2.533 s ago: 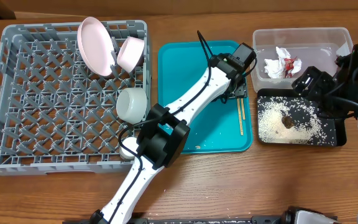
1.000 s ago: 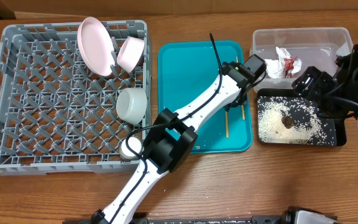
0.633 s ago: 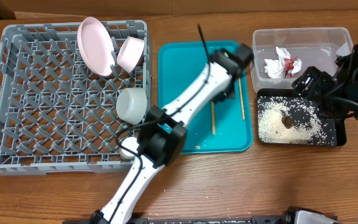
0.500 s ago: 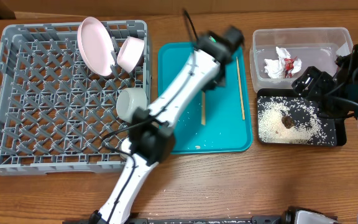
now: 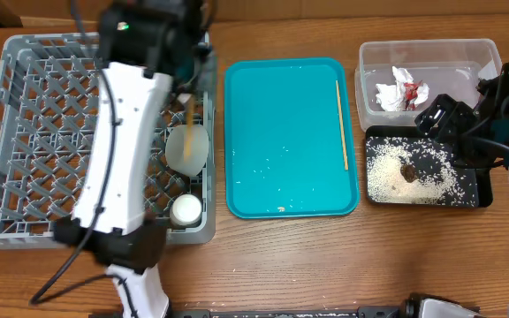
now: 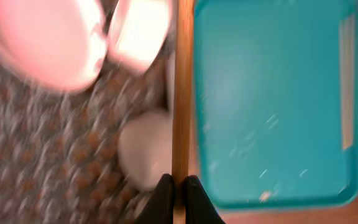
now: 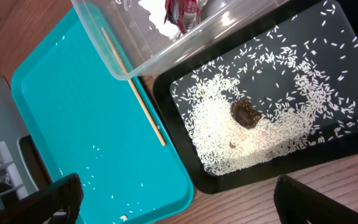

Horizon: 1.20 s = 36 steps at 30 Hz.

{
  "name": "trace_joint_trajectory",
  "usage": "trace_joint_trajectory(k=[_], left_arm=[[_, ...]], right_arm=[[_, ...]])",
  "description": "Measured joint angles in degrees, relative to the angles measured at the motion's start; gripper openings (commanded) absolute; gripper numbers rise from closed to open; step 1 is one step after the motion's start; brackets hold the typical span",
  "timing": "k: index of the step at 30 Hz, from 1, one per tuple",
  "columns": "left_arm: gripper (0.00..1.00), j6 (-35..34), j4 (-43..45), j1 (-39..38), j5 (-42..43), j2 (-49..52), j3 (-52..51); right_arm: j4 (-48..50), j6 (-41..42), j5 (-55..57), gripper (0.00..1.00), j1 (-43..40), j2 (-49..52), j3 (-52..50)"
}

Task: Sort waste into correct bins and load items into the dishwasher
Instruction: 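Carry the chopstick to the rack and insert it upright, then release the chopstick and move the left gripper back to the teal tray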

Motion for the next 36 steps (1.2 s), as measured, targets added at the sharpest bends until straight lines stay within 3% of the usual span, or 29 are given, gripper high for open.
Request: trace_joint_trajectory(k=[6,17,21,24,26,30,36], left_arm=[[0.04,1.68,4.96,7.89,-0.55,-7.89,-24.92],[0.04,12.52,23.15,20.79,-1.36,-10.49,-43.95],[0.04,16.94,27.02,21.11,-1.33,-10.49,-47.36],[0.33,19.26,28.06,21.11,-1.40,-10.49,-48.11],[0.42,19.80,28.92,21.11,-1.36,-10.49,-48.17],[0.42,19.98,29.18,21.11,-1.31,-10.49,-48.17],[0.34,18.99,29.03,21.09,0.02,-10.49,-48.11]], right_arm=[[0.02,-0.02,0.02,1.00,0.00,0.00,0.00],[0.00,0.00,0.00,1.00,0.00,0.00,0.00],[0.00,-0.02,0.02,1.00,0.00,0.00,0.00],[0.00,-0.02,0.00,1.00,0.00,0.00,0.00],[0.02,-0.04,0.00,1.00,0.00,0.00,0.00],[0.00,-0.02,0.00,1.00,0.00,0.00,0.00],[0.00,-0.02,0.00,1.00,0.00,0.00,0.00]])
